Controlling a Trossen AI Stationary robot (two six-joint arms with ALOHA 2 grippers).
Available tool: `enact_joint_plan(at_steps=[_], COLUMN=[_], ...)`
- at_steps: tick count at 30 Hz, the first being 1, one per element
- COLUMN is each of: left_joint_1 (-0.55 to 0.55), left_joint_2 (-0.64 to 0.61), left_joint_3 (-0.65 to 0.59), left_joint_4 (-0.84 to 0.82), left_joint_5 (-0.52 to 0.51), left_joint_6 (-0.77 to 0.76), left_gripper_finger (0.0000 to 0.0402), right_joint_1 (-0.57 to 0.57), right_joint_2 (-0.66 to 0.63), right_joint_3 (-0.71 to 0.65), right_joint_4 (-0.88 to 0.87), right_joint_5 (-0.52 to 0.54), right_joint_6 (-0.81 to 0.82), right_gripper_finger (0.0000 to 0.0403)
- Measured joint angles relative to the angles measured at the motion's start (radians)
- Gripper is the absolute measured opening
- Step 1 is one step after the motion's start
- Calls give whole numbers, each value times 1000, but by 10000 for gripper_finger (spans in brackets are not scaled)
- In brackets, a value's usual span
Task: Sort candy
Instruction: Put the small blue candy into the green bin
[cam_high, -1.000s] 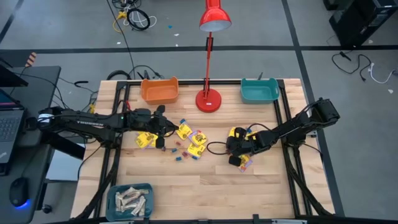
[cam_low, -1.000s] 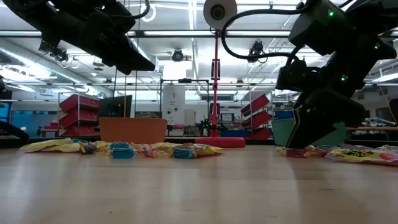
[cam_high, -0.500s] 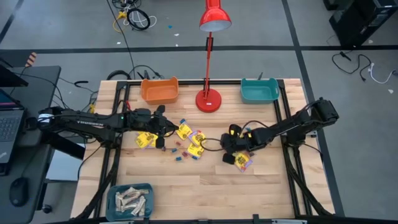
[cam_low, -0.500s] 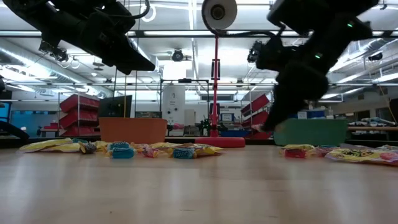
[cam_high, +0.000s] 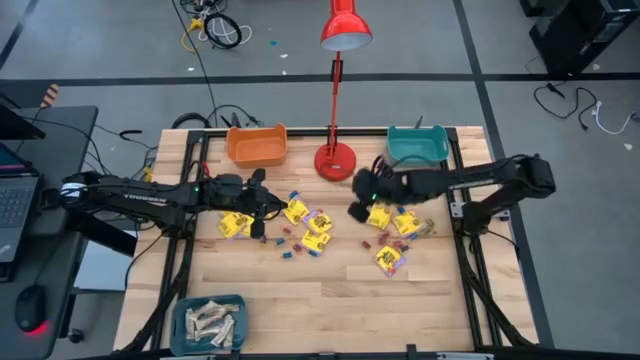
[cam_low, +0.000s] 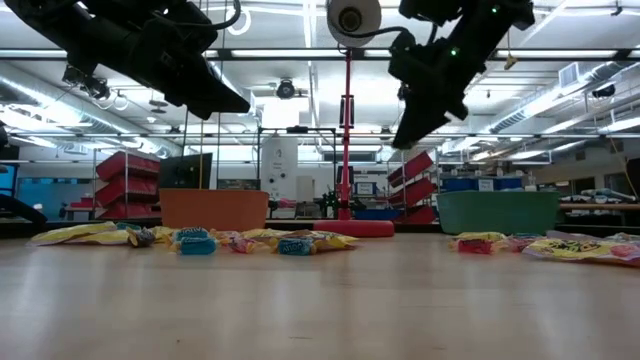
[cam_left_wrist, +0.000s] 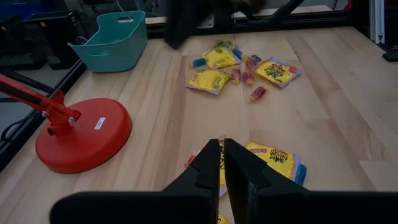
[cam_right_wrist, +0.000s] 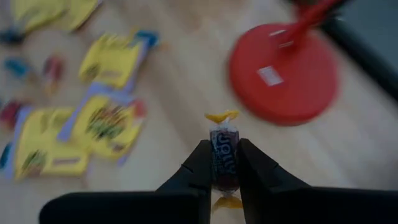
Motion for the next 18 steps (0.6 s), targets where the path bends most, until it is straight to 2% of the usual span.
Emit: enact_joint_plan(at_steps=[10, 18], left_joint_1=[0, 0], left_joint_2=[0, 0], left_joint_3=[0, 0], left_joint_4=[1, 1], left_joint_5=[0, 0], left_joint_6=[1, 0], left_gripper_finger=[23, 23], right_joint_1=[-306, -546], right_joint_2=[-216, -235], right_joint_3=[0, 0], right_joint_4=[-80, -125], right_joint_5=[22, 22], right_joint_6=[9, 6], right_gripper_finger=[44, 44])
